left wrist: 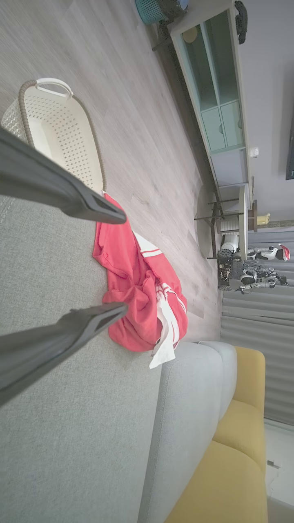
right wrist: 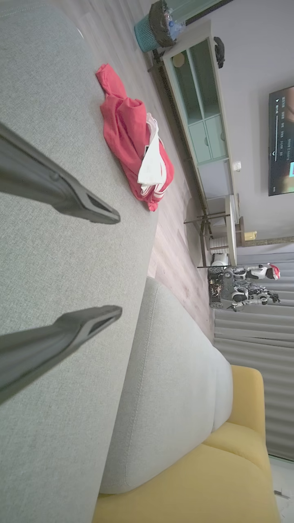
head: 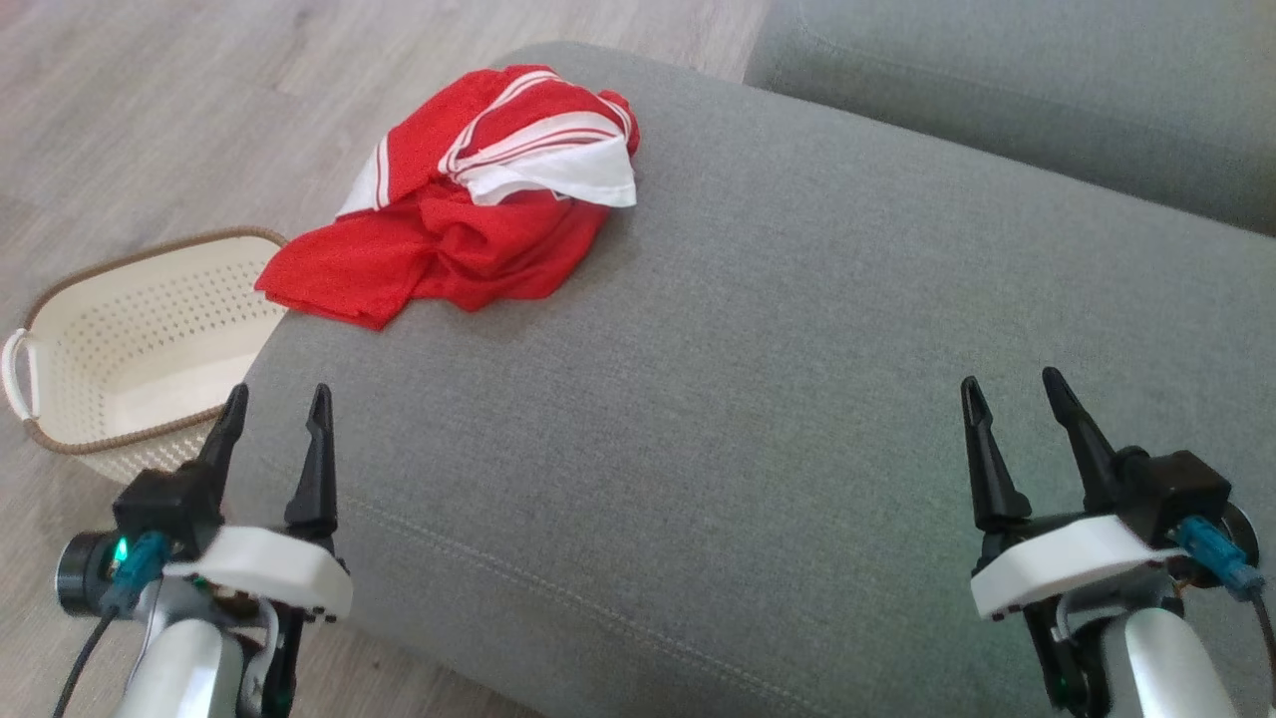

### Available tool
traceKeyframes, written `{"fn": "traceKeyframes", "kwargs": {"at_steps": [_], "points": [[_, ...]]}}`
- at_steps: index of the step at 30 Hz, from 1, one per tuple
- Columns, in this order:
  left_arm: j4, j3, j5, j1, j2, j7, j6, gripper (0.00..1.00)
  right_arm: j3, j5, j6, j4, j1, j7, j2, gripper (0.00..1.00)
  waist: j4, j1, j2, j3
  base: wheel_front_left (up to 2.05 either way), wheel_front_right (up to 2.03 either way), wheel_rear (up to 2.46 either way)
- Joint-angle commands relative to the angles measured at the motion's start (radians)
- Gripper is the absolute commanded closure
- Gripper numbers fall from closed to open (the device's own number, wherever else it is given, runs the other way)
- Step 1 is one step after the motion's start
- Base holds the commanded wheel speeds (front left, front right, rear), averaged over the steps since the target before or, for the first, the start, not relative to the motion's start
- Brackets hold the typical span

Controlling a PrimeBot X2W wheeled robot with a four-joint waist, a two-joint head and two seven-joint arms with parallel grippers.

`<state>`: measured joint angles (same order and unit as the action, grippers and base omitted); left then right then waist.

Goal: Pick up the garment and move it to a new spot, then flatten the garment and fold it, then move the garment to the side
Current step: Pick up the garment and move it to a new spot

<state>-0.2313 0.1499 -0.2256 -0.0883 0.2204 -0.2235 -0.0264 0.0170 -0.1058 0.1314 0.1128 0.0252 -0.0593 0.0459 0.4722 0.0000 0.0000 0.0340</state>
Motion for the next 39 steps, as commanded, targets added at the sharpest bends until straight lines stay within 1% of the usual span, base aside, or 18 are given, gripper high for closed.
{"fn": "traceKeyframes", "kwargs": {"at_steps": [1,5,10,15,21,27,32,37,38,39], "points": [[0.036,-0.034,-0.009,-0.075,0.029,-0.012,0.000,0.00,0.022,0.004,-0.001,-0.043,0.033,0.009,0.004,0.00,-0.010,0.0000,0.0000,0.016,0.00,0.00,0.00],[0.041,-0.037,-0.016,-0.128,0.034,-0.012,0.004,0.00,0.022,0.021,-0.001,-0.067,0.055,0.027,0.004,0.00,-0.035,0.0000,0.0000,0.066,0.00,0.00,0.00],[0.027,-0.057,-0.029,-0.245,0.045,-0.020,0.011,0.00,0.021,0.056,-0.001,-0.113,0.095,0.061,0.004,0.00,-0.079,0.0000,0.0000,0.156,0.00,0.00,0.00],[-0.042,-0.077,-0.041,-0.399,0.061,-0.029,0.034,0.00,0.022,0.100,-0.001,-0.161,0.141,0.098,0.004,0.00,-0.127,0.0000,0.0000,0.261,0.00,0.00,0.00],[-0.252,-0.108,-0.091,-0.601,0.079,-0.035,0.090,0.00,0.032,0.132,-0.001,-0.196,0.184,0.131,0.004,0.00,-0.177,0.0000,0.0000,0.363,0.00,0.00,0.00],[-0.539,-0.082,-0.119,-0.778,0.115,-0.027,0.140,0.00,0.062,0.144,-0.001,-0.207,0.222,0.141,0.004,0.00,-0.215,0.0000,0.0000,0.432,0.00,0.00,0.00],[-0.737,-0.044,-0.140,-0.878,0.151,0.014,0.154,0.00,0.088,0.145,-0.001,-0.202,0.250,0.138,0.004,0.00,-0.242,0.0000,0.0000,0.469,0.00,0.00,0.00],[-0.877,-0.014,-0.165,-0.944,0.184,0.069,0.156,0.00,0.093,0.147,-0.001,-0.205,0.262,0.138,0.004,0.00,-0.258,0.0000,0.0000,0.496,0.00,0.00,0.00],[-0.892,-0.006,-0.169,-0.952,0.189,0.074,0.157,0.10,0.093,0.147,-0.001,-0.206,0.263,0.138,0.004,0.00,-0.261,0.0000,0.0000,0.500,0.00,0.00,0.00],[-0.899,0.002,-0.176,-0.960,0.193,0.071,0.157,0.61,0.092,0.149,-0.001,-0.207,0.264,0.138,0.004,0.00,-0.263,0.0000,0.0000,0.504,0.00,0.00,0.00]]}}
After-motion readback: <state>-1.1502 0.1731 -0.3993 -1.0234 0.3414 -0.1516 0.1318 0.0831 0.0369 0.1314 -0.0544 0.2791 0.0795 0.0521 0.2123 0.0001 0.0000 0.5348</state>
